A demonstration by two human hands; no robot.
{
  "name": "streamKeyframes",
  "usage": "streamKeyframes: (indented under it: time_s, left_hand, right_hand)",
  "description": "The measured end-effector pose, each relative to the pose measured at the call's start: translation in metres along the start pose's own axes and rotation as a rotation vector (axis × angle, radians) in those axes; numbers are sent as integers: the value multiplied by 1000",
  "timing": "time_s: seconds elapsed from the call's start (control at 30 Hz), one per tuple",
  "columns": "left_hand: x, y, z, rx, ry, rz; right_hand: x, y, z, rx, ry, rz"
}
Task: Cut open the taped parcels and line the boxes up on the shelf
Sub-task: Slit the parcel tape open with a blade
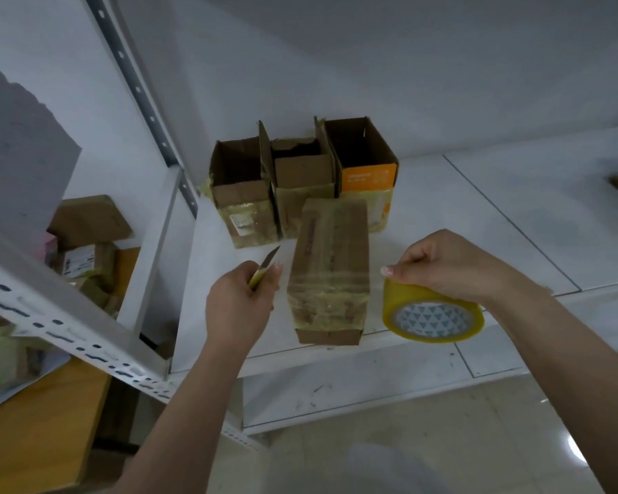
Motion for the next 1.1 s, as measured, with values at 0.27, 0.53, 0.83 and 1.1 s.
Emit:
streamKeyframes:
  time_s: [0.27, 0.53, 0.83, 1.1]
  left_hand:
    - [-37, -8, 26, 188, -392, 120]
    - [-53, -17, 26, 274, -587, 130]
    - [-53, -27, 47, 391, -338, 242]
    - [-24, 25, -68, -138, -467, 543]
  right_hand:
    - [-25, 7, -19, -26, 26, 14]
    - [-30, 10, -25, -32, 77, 7]
    - [-28, 7, -28, -42, 60, 1]
    - [-28, 5, -26, -38, 184, 54]
Point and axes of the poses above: each hand's wrist, its own y-axis towards the middle knuckle, its own x-axis out of the back of the hand, z = x × y, the point moved 4 cm from there along y, towards the middle knuckle, and after that the axes turned 1 degree about -y, right-handed, at the moved point
